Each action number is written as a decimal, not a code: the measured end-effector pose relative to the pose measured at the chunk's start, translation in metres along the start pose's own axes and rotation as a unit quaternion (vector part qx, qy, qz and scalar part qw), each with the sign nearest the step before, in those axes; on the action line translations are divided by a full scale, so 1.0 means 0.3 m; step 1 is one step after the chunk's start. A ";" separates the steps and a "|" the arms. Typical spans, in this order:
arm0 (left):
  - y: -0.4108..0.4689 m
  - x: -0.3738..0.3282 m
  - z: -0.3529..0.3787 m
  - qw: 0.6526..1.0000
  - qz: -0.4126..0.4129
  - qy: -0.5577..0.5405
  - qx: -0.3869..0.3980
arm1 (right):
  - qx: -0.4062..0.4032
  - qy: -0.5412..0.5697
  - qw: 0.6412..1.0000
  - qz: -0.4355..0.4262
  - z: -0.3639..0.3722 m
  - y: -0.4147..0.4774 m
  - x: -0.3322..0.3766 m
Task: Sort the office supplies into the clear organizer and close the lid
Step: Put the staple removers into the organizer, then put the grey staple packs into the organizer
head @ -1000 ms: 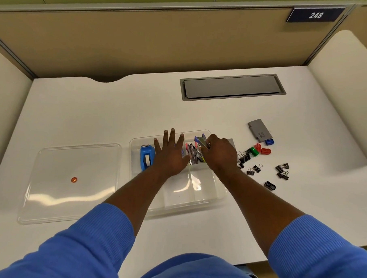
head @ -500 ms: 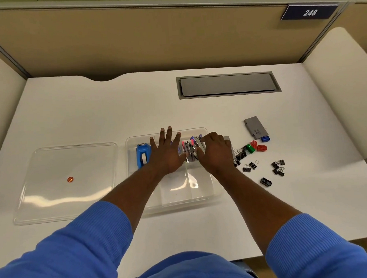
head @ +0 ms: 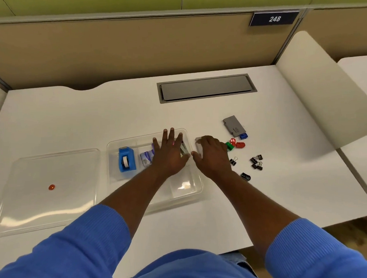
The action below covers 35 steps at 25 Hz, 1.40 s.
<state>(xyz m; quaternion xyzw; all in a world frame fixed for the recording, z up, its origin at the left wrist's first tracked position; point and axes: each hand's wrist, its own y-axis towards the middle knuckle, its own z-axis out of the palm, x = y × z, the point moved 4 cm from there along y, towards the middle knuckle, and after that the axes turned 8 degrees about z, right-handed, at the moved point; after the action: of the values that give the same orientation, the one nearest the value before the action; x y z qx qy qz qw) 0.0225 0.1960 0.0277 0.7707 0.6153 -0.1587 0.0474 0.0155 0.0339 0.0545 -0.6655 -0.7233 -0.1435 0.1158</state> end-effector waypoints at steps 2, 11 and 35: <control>0.009 -0.070 0.012 1.000 0.012 0.005 -0.009 | -0.003 0.011 1.000 0.003 -0.024 -0.007 -0.061; 0.118 -0.358 0.040 0.993 0.035 -0.097 -0.052 | 0.009 0.032 0.999 0.005 -0.119 0.043 -0.374; 0.336 -0.431 0.163 0.949 -0.311 -0.049 0.013 | 0.112 -0.025 0.993 0.008 0.012 0.448 -0.657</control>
<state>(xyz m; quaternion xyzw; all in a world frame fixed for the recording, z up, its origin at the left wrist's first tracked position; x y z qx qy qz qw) 0.0856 0.0382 0.0082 0.5329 0.8191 -0.2117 0.0157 0.1667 -0.1383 -0.0123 -0.6576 -0.7319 -0.0445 0.1727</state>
